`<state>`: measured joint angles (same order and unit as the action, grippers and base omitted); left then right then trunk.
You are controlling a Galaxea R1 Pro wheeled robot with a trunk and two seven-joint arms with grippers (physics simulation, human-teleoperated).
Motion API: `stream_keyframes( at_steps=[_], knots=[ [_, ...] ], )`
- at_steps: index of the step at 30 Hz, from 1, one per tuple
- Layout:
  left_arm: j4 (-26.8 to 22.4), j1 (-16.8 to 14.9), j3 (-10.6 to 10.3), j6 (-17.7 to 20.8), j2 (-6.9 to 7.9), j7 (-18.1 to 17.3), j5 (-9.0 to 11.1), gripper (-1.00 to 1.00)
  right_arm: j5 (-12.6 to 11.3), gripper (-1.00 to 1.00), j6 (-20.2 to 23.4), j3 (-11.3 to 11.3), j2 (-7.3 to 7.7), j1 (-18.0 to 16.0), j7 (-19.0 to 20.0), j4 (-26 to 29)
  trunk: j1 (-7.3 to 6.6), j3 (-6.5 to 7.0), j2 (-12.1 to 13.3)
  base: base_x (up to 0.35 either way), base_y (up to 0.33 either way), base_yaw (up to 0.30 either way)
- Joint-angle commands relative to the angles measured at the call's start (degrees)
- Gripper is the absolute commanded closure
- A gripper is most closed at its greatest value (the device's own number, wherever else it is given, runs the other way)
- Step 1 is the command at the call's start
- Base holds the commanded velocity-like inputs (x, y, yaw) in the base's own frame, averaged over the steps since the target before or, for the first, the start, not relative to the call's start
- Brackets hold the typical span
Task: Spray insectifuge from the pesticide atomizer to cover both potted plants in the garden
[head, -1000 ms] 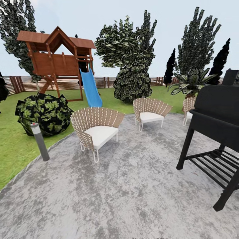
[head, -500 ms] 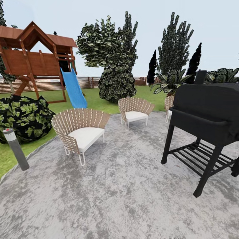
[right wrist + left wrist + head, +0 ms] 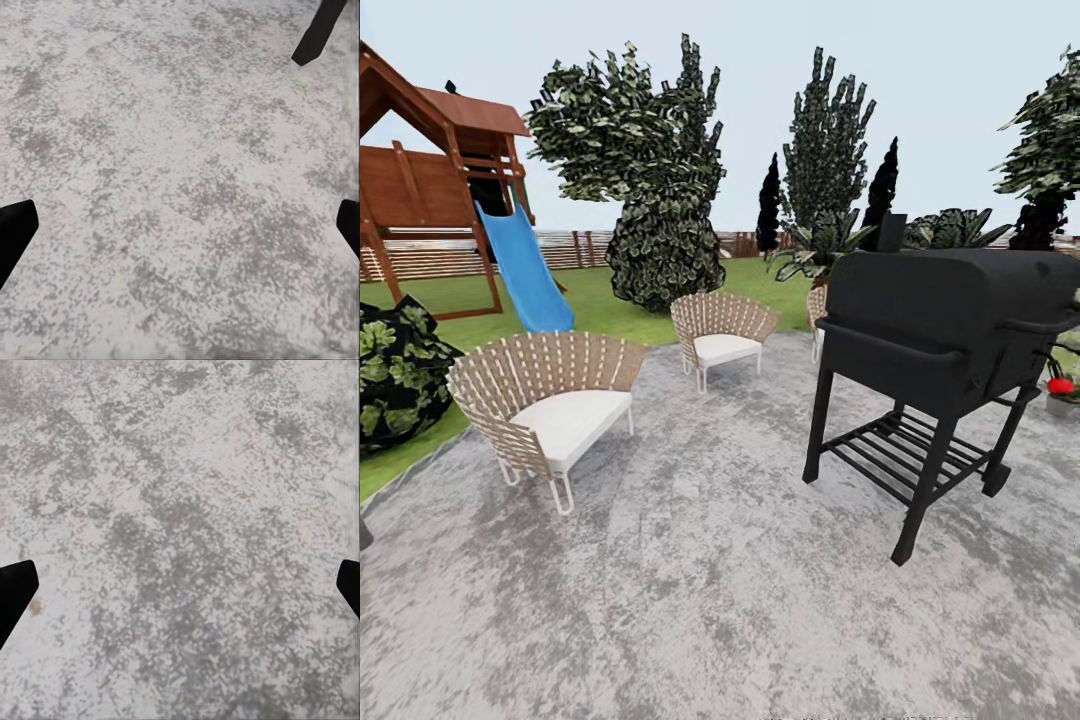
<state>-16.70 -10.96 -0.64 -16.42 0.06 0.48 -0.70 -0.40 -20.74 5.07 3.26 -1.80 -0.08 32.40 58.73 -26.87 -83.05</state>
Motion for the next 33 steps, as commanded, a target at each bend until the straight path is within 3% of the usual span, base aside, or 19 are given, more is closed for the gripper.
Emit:
stream_keyframes(
  at_steps=[1, 33],
  knots=[
    [0.02, -0.03, -0.06, -0.19, -0.01, 0.05, -0.08, -1.00, -0.04, -1.00, -0.18, 0.03, -0.01, -0.04, -0.01, -0.05, 0.00, -0.06, -0.03, 0.000, 0.000, -0.300],
    [0.00, -0.03, -0.15, -0.16, -0.06, 0.05, -0.09, -1.00, -0.04, -1.00, -0.19, 0.03, -0.01, -0.04, 0.17, -0.05, 0.00, -0.06, -0.03, 0.000, 0.000, -0.300]
  ],
)
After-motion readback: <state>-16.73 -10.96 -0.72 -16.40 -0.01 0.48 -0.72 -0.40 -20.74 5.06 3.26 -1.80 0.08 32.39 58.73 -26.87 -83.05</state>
